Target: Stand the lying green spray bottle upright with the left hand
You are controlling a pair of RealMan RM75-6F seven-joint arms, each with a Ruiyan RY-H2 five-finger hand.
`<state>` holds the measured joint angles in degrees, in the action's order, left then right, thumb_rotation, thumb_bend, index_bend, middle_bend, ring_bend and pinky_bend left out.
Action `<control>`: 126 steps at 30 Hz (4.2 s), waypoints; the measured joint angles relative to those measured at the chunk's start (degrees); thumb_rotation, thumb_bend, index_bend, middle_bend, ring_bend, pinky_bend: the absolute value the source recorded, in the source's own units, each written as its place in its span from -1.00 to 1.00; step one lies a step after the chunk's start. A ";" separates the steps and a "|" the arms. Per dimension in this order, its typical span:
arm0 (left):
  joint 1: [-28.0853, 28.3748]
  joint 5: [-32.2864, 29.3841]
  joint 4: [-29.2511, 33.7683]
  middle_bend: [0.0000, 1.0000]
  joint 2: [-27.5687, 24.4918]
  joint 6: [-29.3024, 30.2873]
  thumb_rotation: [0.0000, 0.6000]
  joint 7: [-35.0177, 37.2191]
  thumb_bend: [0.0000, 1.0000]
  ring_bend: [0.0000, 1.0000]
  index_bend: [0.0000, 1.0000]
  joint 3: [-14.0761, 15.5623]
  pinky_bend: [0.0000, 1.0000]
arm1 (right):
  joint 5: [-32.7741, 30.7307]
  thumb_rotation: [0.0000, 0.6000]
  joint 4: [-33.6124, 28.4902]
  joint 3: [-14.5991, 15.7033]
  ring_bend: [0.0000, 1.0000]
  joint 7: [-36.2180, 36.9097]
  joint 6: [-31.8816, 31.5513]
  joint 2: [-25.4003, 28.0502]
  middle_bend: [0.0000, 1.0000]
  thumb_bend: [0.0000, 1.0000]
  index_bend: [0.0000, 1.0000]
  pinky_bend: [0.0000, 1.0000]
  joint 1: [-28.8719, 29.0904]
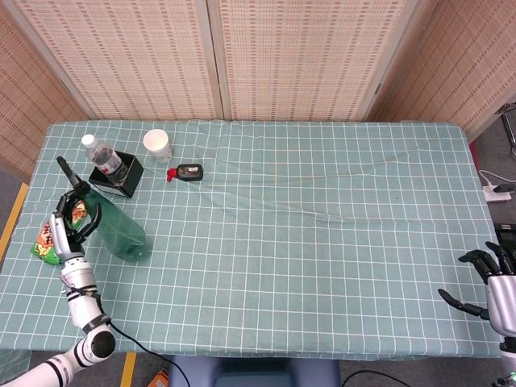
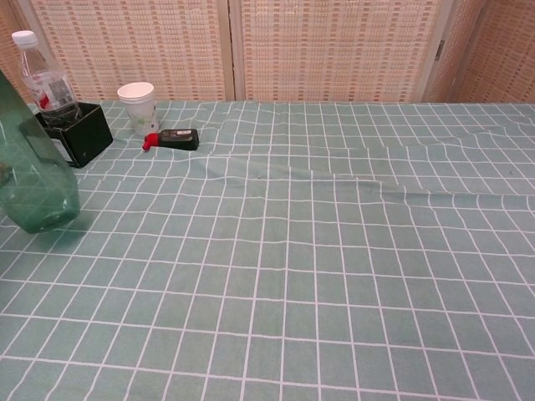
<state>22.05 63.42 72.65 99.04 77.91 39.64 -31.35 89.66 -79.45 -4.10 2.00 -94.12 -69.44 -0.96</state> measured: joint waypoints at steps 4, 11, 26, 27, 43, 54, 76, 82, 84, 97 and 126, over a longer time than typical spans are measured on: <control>2.55 0.52 -0.06 0.08 0.56 -0.64 1.00 -1.10 -0.47 -0.44 -0.06 -0.66 -0.67 | -0.10 1.00 -0.17 0.02 -0.67 -0.20 0.22 0.09 -0.32 -1.00 -0.19 -0.71 0.06; 6.84 -0.25 -5.77 0.09 3.43 -4.30 1.00 -1.08 -0.47 -0.44 -0.05 -1.58 -0.67 | -1.36 1.00 -1.33 -0.07 -0.67 -1.74 1.10 0.53 -0.32 -1.00 -0.19 -0.71 -0.02; 10.26 -3.21 -17.00 0.09 6.71 -10.27 1.00 5.40 -0.48 -0.44 -0.05 -2.76 -0.67 | -2.72 1.00 -2.68 -0.35 -0.65 -3.74 1.54 0.84 -0.32 -1.00 -0.19 -0.67 -0.38; 10.10 -3.42 -16.97 0.09 6.63 -10.34 1.00 5.40 -0.48 -0.44 -0.05 -2.79 -0.67 | -2.63 1.00 -2.68 -0.35 -0.65 -3.76 1.56 0.84 -0.32 -1.00 -0.19 -0.67 -0.32; 5.21 -0.08 -8.37 0.04 3.06 -4.94 1.00 5.67 -0.61 -0.44 -0.44 -0.08 -0.67 | -0.94 1.00 -1.83 -0.20 -0.65 -2.29 1.38 0.61 -0.32 -1.00 -0.15 -0.64 0.43; 3.48 2.40 -4.03 0.01 1.33 -3.22 1.00 4.82 -0.67 -0.46 -0.76 2.18 -0.67 | -0.08 1.00 -0.08 -0.14 -0.64 -0.04 0.29 0.01 -0.32 -1.00 -0.13 -0.63 0.39; -0.86 5.20 3.36 -0.28 -2.04 1.17 1.00 3.92 -0.67 -0.58 -0.89 4.91 -0.66 | 1.15 1.00 1.57 0.05 -0.61 1.95 -0.90 -0.64 -0.32 -1.00 -0.07 -0.63 0.50; -2.35 6.74 5.62 -0.34 -3.05 3.02 1.00 2.91 -0.68 -0.60 -0.92 6.32 -0.66 | 1.58 1.00 2.03 0.10 -0.61 2.46 -1.25 -0.85 -0.32 -1.00 -0.07 -0.63 0.60; -2.77 6.94 6.12 -0.36 -3.36 3.45 1.00 2.39 -0.68 -0.60 -0.92 6.63 -0.64 | 1.72 1.00 2.17 0.11 -0.61 2.68 -1.40 -0.91 -0.32 -1.00 -0.07 -0.63 0.63; -6.37 7.86 11.17 -0.50 -5.83 5.56 1.00 -0.41 -0.68 -0.62 -1.00 9.44 -0.62 | 2.57 1.00 3.01 0.34 -0.61 4.09 -1.93 -1.12 -0.32 -1.00 -0.07 -0.63 0.85; -12.29 6.14 27.02 -0.54 -27.23 4.29 1.00 -12.65 -0.30 -0.64 -0.41 7.66 -0.54 | 3.57 1.00 4.02 1.29 -0.61 7.60 -2.12 -0.33 -0.32 -1.00 -0.07 -0.62 1.00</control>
<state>9.76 69.57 99.67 71.81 82.20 26.99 -23.70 93.23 -75.42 -2.81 9.60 -96.23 -69.76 0.04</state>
